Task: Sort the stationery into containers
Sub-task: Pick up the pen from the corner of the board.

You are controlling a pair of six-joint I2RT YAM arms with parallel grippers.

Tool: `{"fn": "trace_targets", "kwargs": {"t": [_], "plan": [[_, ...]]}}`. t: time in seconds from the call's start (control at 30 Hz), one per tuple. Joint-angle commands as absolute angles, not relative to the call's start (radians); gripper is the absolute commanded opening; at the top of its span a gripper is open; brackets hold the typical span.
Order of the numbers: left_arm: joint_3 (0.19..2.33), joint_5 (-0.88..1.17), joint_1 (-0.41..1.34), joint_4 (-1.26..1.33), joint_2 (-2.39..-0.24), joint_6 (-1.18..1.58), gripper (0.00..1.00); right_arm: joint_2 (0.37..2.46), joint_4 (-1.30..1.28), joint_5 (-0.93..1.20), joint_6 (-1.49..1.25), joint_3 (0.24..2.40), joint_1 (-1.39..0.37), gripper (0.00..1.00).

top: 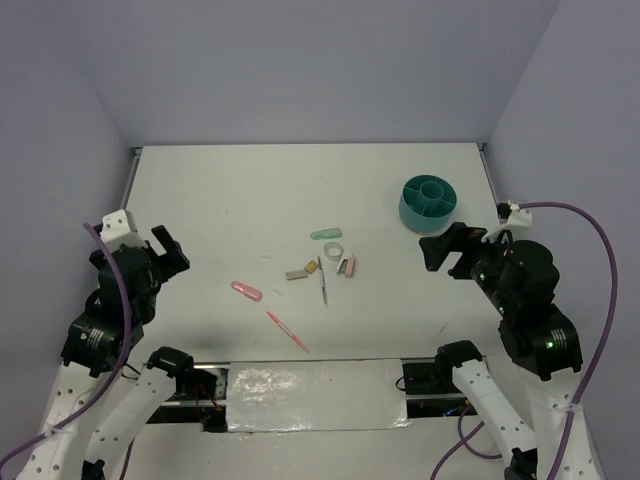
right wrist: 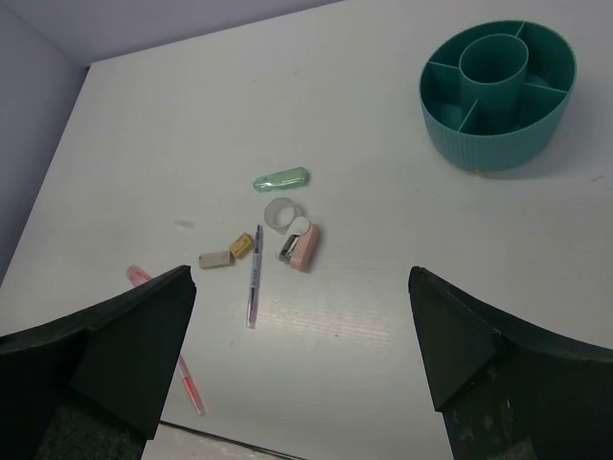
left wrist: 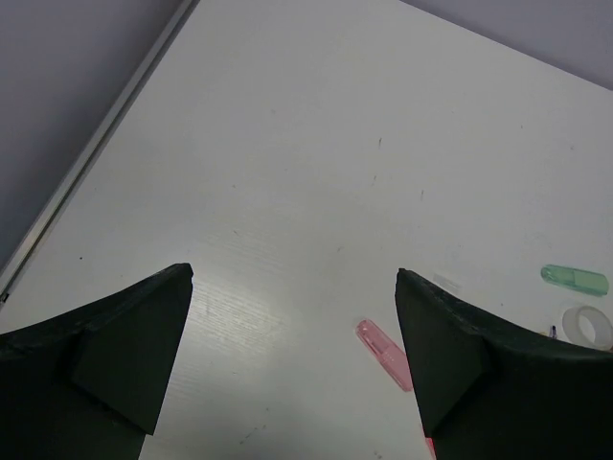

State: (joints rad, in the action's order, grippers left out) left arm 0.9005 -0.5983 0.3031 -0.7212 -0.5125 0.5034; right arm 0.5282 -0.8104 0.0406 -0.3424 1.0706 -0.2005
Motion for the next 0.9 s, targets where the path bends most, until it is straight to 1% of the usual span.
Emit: {"fn": "trace_targets", "kwargs": {"t": [0.0, 0.07, 0.17, 0.2, 0.23, 0.27, 0.3, 0.33, 0.37, 0.4, 0.43, 0.5, 0.53, 0.6, 0.63, 0.7, 0.73, 0.87], "plan": [[0.904, -0.623, 0.301, -0.692, -0.505, 0.515, 0.99, 0.548, -0.792, 0.044, -0.325, 1.083, -0.207, 1.00], [0.905, -0.632, 0.299, -0.695, -0.499, 0.518, 0.99, 0.545, -0.781, 0.052, -0.316, 1.085, -0.206, 1.00], [0.907, -0.638, 0.299, -0.695, -0.499, 0.518, 0.99, 0.551, -0.755, 0.121, -0.288, 1.092, -0.207, 1.00], [0.908, -0.646, 0.299, -0.698, -0.503, 0.522, 0.99, 0.557, -0.736, 0.209, -0.285, 1.089, -0.206, 1.00], [0.910, -0.652, 0.301, -0.701, -0.506, 0.523, 0.99, 0.569, -0.721, 0.254, -0.288, 1.091, -0.207, 1.00], [0.910, -0.658, 0.299, -0.704, -0.511, 0.526, 0.99, 0.627, -0.722, 0.294, -0.293, 1.107, -0.213, 1.00], [0.911, -0.679, 0.298, -0.716, -0.517, 0.538, 0.99, 0.656, -0.721, 0.322, -0.298, 1.112, -0.275, 1.00], [0.919, -0.692, 0.295, -0.724, -0.534, 0.543, 0.99, 0.725, -0.713, 0.278, -0.311, 1.115, -0.347, 1.00], [0.923, -0.704, 0.288, -0.732, -0.543, 0.551, 0.99, 0.768, -0.722, 0.190, -0.316, 1.123, -0.456, 1.00], [0.933, -0.730, 0.282, -0.751, -0.566, 0.566, 0.99, 0.811, -0.738, 0.070, -0.322, 1.137, -0.706, 1.00], [0.936, -0.744, 0.275, -0.764, -0.578, 0.572, 0.99, 0.915, -0.774, -0.157, -0.345, 1.167, -0.821, 1.00], [0.948, -0.768, 0.250, -0.788, -0.613, 0.600, 0.99, 1.032, -0.801, -0.289, -0.357, 1.183, -0.996, 1.00], [0.950, -0.784, 0.242, -0.802, -0.623, 0.604, 0.99, 1.140, -0.786, -0.331, -0.392, 1.209, -1.103, 1.00], [0.953, -0.785, 0.224, -0.805, -0.635, 0.610, 0.99, 1.245, -0.746, -0.331, -0.403, 1.210, -1.164, 1.00], [0.954, -0.801, 0.221, -0.816, -0.637, 0.615, 0.99, 1.349, -0.714, -0.334, -0.408, 1.219, -1.213, 1.00], [0.954, -0.811, 0.216, -0.822, -0.629, 0.626, 0.99, 1.452, -0.710, -0.357, -0.414, 1.250, -1.247, 1.00], [0.953, -0.805, 0.216, -0.816, -0.623, 0.624, 0.99, 1.547, -0.713, -0.362, -0.408, 1.290, -1.268, 0.99], [0.942, -0.793, 0.215, -0.793, -0.594, 0.606, 0.99, 1.739, -0.724, -0.345, -0.408, 1.393, -1.304, 0.92]]}}
